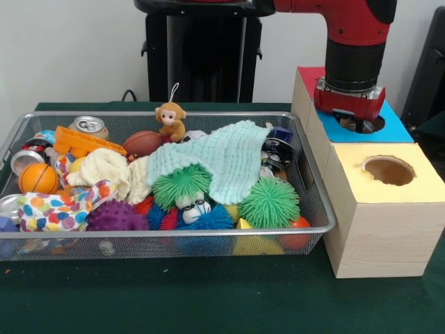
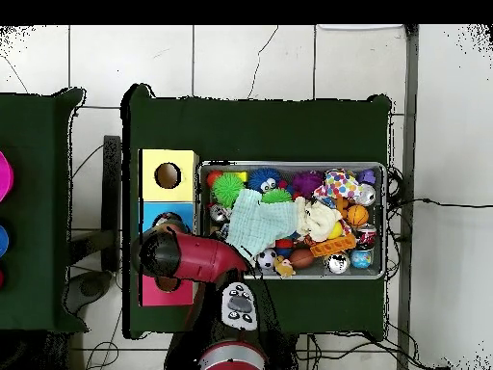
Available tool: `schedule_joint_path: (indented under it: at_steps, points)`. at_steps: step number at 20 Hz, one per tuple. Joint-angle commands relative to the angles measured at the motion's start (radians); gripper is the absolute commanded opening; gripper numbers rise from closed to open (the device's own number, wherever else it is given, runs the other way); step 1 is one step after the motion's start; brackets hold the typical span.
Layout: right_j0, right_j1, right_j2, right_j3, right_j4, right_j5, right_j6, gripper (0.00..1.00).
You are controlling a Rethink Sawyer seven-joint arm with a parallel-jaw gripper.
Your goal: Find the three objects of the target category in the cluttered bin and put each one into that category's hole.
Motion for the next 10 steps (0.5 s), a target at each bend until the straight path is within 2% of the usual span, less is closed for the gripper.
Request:
schedule_joint_path:
  at_steps: [1,8,10]
  points:
    - [-0.016,0.057,-0.009,-0.001,-0.012,-0.004,0.134,0.00]
    - [-0.023,0.048,-0.021,0.001,-0.024,0.003,0.121,0.00]
    - [0.005,0.052,-0.062,-0.005,-0.021,-0.014,0.139,0.00]
